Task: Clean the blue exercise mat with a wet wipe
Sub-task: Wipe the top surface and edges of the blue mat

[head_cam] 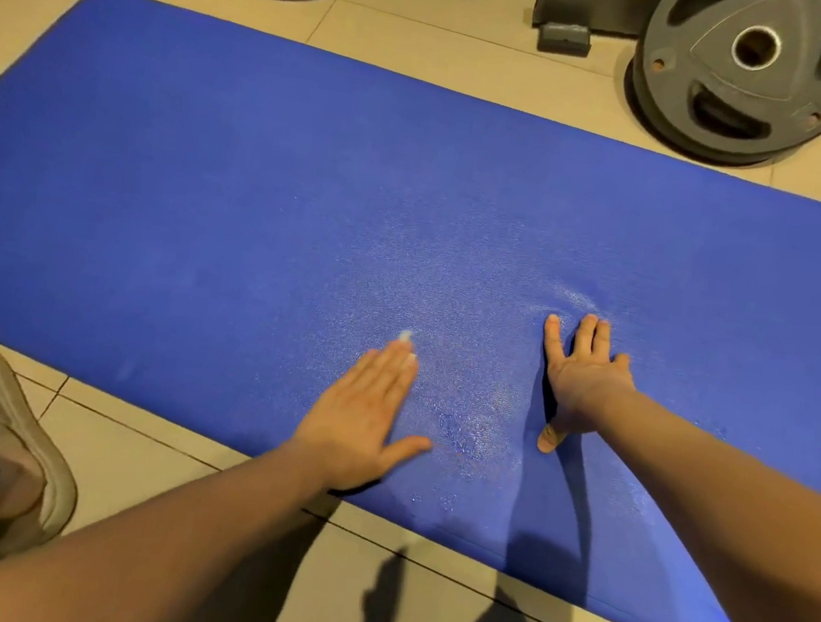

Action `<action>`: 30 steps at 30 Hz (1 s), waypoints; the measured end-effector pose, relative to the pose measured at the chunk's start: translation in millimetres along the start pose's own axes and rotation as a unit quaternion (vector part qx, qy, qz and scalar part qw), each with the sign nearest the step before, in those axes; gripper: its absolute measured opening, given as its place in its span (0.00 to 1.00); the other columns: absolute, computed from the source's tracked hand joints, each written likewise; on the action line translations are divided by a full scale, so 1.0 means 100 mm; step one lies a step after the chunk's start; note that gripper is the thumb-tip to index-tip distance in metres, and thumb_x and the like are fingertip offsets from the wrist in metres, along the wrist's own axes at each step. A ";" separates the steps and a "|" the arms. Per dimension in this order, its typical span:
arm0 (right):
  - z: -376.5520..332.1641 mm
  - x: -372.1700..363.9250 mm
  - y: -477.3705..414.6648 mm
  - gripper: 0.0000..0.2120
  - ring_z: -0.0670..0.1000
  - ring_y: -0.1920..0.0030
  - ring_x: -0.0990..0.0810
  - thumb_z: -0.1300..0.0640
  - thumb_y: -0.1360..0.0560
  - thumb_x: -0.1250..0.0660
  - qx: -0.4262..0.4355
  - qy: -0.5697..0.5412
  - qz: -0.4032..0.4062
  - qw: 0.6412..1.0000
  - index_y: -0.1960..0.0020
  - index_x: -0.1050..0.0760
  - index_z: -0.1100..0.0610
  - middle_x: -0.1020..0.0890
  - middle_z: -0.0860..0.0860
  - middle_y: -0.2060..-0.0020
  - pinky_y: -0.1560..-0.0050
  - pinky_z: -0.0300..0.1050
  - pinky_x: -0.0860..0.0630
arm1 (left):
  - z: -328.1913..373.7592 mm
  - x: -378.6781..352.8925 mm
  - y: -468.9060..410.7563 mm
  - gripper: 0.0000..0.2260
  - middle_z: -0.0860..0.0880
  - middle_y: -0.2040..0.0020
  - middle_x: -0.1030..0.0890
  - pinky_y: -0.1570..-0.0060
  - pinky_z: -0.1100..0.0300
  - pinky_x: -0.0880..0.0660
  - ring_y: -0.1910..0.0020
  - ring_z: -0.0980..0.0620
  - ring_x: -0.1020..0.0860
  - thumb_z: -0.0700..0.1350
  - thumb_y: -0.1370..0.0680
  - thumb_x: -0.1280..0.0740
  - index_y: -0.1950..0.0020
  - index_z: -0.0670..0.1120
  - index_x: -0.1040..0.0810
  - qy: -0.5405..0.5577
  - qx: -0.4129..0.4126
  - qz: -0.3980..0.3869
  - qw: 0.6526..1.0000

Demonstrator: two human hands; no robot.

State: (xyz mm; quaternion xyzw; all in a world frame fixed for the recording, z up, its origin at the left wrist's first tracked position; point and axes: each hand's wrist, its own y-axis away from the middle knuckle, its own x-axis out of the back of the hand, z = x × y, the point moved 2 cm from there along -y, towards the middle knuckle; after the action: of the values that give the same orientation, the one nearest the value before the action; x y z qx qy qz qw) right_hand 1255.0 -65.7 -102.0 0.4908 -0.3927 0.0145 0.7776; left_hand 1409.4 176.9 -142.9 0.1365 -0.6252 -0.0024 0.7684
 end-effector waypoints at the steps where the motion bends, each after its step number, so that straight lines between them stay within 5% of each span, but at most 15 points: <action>1: 0.00 0.00 0.00 0.81 0.72 0.22 0.65 0.32 0.45 0.19 0.000 -0.002 -0.001 1.000 0.24 0.80 0.58 0.67 0.70 0.24 0.25 0.71 0.44 | -0.11 0.01 0.09 0.44 0.43 0.17 0.60 0.19 0.50 0.56 0.17 0.48 0.60 0.72 0.19 0.53 0.16 0.41 0.53 0.006 0.039 0.008 0.999; 6: -0.03 0.01 0.01 0.81 0.73 0.23 0.64 0.33 0.45 0.18 -0.009 0.000 -0.002 1.000 0.24 0.79 0.59 0.66 0.71 0.24 0.27 0.72 0.42 | 0.05 -0.02 0.20 0.48 0.42 0.17 0.63 0.19 0.48 0.54 0.18 0.48 0.63 0.76 0.23 0.54 0.16 0.40 0.55 0.060 0.154 0.011 0.986; 12: -0.05 0.00 -0.01 0.81 0.73 0.23 0.63 0.32 0.45 0.18 -0.012 0.004 -0.001 1.000 0.25 0.79 0.60 0.66 0.72 0.24 0.27 0.72 0.41 | 0.87 -0.17 -0.06 0.48 0.42 0.17 0.61 0.19 0.47 0.55 0.19 0.48 0.66 0.72 0.22 0.47 0.17 0.38 0.54 0.112 0.019 -0.010 0.994; 15: -0.04 -0.01 -0.02 0.81 0.73 0.23 0.63 0.33 0.44 0.18 -0.012 0.001 -0.001 1.000 0.24 0.79 0.59 0.67 0.71 0.24 0.27 0.72 0.41 | 1.05 -0.19 -0.09 0.48 0.43 0.17 0.65 0.19 0.47 0.56 0.20 0.49 0.69 0.74 0.22 0.50 0.17 0.40 0.59 0.054 -0.056 -0.068 0.995; 18: -0.02 0.01 -0.02 0.81 0.73 0.23 0.64 0.32 0.45 0.18 -0.007 -0.002 -0.006 1.000 0.24 0.79 0.59 0.67 0.71 0.24 0.27 0.72 0.42 | 0.79 -0.09 0.05 0.47 0.42 0.17 0.60 0.20 0.47 0.53 0.18 0.48 0.65 0.73 0.21 0.50 0.17 0.39 0.55 -0.005 -0.088 -0.038 0.995; 21: -0.02 0.03 0.00 0.82 0.73 0.23 0.64 0.31 0.46 0.18 -0.003 -0.003 -0.006 1.000 0.25 0.80 0.59 0.67 0.71 0.24 0.27 0.73 0.42 | 0.32 -0.02 0.28 0.46 0.41 0.16 0.55 0.20 0.45 0.47 0.17 0.46 0.56 0.73 0.21 0.46 0.17 0.38 0.48 0.007 -0.033 0.020 0.999; 25: -0.04 0.05 0.03 0.81 0.74 0.23 0.64 0.33 0.45 0.18 -0.005 -0.014 -0.007 1.000 0.25 0.80 0.58 0.67 0.72 0.25 0.27 0.74 0.43 | -0.09 0.05 0.58 0.46 0.43 0.16 0.56 0.20 0.45 0.49 0.17 0.48 0.57 0.73 0.21 0.45 0.17 0.39 0.48 0.004 0.066 0.018 0.998; 30: -0.07 0.05 0.01 0.82 0.74 0.23 0.64 0.34 0.45 0.17 -0.010 -0.020 -0.011 1.000 0.25 0.80 0.59 0.67 0.72 0.25 0.28 0.74 0.43 | 0.26 -0.07 0.58 0.49 0.43 0.16 0.58 0.19 0.47 0.51 0.17 0.48 0.61 0.74 0.22 0.44 0.16 0.40 0.53 0.065 0.050 -0.020 0.996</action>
State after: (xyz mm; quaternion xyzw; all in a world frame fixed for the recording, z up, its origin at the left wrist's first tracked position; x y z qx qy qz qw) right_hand 1262.6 -61.9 -99.6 0.4873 -0.4030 -0.0077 0.7746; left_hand 1373.1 228.7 -132.1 0.1866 -0.5707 0.0223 0.7994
